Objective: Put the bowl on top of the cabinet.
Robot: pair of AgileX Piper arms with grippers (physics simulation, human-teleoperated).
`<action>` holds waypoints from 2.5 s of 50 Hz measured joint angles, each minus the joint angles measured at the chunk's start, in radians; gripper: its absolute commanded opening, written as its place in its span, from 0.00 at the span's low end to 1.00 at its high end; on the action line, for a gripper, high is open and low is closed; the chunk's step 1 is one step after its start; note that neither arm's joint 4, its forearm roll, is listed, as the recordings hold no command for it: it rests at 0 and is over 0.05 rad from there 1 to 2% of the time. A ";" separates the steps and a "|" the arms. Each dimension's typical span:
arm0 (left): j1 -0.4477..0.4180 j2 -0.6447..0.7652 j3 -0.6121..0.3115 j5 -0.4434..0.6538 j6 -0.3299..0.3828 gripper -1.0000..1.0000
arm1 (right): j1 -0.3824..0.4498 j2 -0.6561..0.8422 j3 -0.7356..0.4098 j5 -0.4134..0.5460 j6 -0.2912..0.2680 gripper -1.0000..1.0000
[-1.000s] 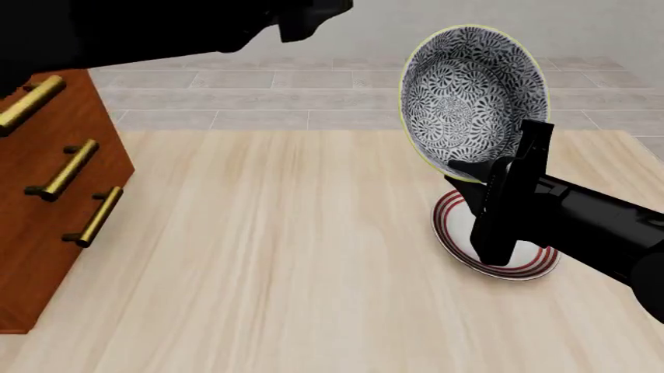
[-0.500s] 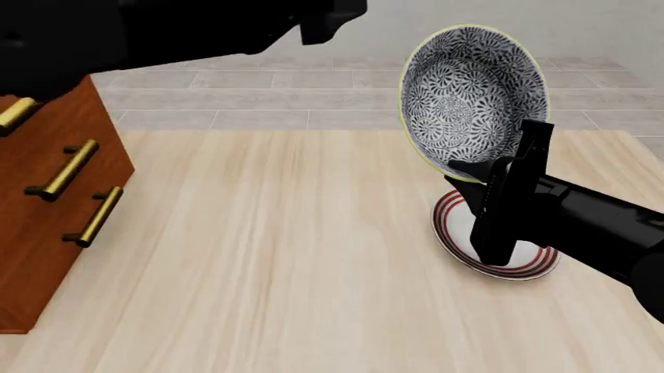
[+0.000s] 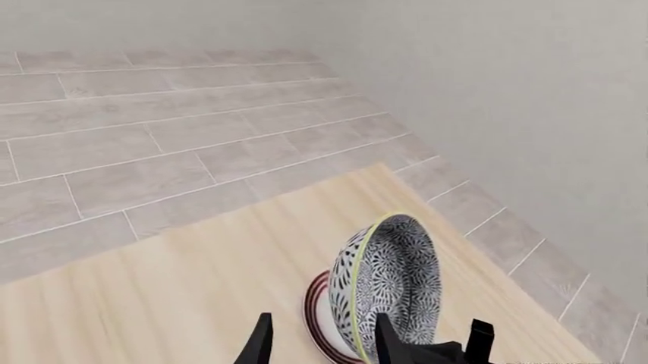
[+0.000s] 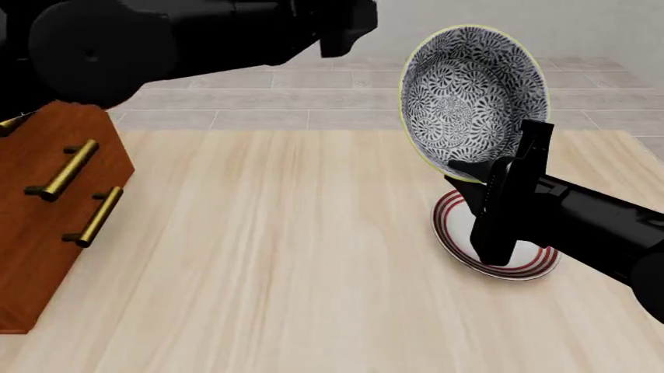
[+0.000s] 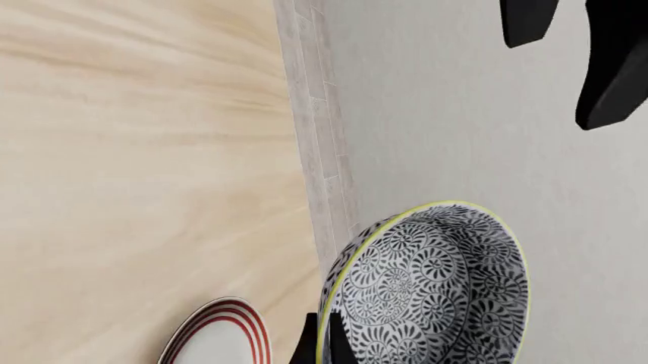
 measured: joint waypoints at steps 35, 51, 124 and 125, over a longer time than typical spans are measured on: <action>-0.048 0.116 -0.027 -0.062 -0.023 1.00 | 0.000 0.000 0.000 0.000 0.000 0.00; -0.049 0.168 -0.042 -0.082 -0.034 1.00 | 0.000 0.000 0.000 0.000 0.000 0.00; -0.058 0.293 -0.058 -0.137 -0.047 0.00 | 0.007 0.001 -0.001 0.002 0.000 0.00; -0.058 0.293 -0.058 -0.137 -0.047 0.00 | 0.007 0.001 -0.001 0.002 0.000 0.00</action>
